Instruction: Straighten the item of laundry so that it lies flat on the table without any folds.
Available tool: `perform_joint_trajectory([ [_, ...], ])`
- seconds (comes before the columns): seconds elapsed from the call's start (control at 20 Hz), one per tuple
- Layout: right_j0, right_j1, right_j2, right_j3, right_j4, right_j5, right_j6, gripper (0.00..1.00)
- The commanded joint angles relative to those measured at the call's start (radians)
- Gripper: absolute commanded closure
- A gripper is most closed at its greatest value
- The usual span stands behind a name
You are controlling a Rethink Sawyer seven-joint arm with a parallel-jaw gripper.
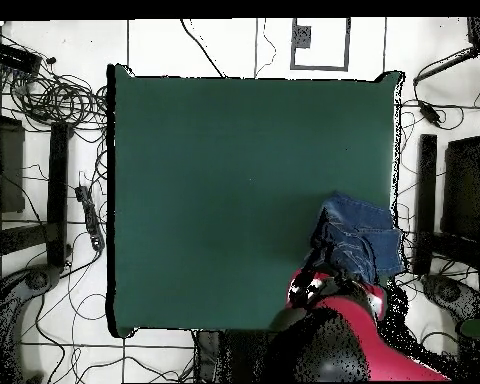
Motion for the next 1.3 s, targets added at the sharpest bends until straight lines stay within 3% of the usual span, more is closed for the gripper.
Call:
perform_joint_trajectory([
  [0.05,-0.184,-0.051,0.191,0.148,0.261,0.028,-0.348,1.0],
  [0.5,-0.172,-0.036,0.244,0.107,0.157,0.091,-0.244,1.0],
  [0.65,-0.179,-0.028,0.255,0.114,0.143,0.048,-0.23,1.0],
  [0.8,-0.2,-0.013,0.296,0.143,0.15,-0.08,-0.248,1.0],
  [1.0,-0.197,0.005,0.296,0.159,0.123,-0.082,-0.178,1.0],
  [1.1,-0.226,0.011,0.342,0.197,0.162,-0.154,-0.216,1.0],
  [1.3,-0.252,0.021,0.399,0.213,0.16,-0.172,-0.24,1.0],
])
